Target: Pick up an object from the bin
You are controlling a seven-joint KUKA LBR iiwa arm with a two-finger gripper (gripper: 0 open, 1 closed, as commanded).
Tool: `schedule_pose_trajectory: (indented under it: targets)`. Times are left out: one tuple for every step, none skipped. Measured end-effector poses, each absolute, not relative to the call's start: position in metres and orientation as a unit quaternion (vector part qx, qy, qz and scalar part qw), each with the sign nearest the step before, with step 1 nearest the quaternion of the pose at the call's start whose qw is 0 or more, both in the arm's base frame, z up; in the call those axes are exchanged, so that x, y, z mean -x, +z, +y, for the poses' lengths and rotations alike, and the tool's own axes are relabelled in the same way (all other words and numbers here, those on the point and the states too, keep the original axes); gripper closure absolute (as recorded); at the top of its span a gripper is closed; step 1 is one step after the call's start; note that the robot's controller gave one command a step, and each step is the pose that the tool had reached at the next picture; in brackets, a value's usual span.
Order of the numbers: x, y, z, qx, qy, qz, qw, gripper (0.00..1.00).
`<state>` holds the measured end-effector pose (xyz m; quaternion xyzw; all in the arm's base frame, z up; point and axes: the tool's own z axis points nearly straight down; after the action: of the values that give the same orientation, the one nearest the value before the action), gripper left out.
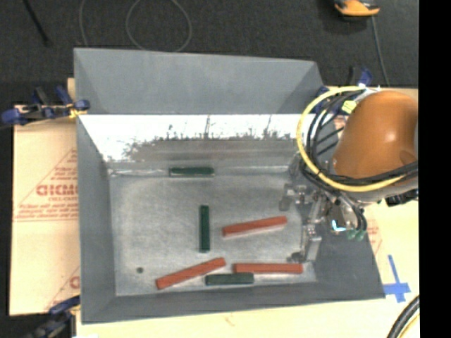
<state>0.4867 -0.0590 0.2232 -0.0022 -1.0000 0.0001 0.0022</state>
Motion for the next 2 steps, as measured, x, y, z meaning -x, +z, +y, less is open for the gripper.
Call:
schedule_pose_trajectory:
  targets:
    - [-0.4886,0.0688,-0.0780,-0.056,0.001,-0.998,-0.001,0.00]
    - [-0.4896,0.0722,-0.0775,-0.058,0.001,-0.998,-0.003,1.00]
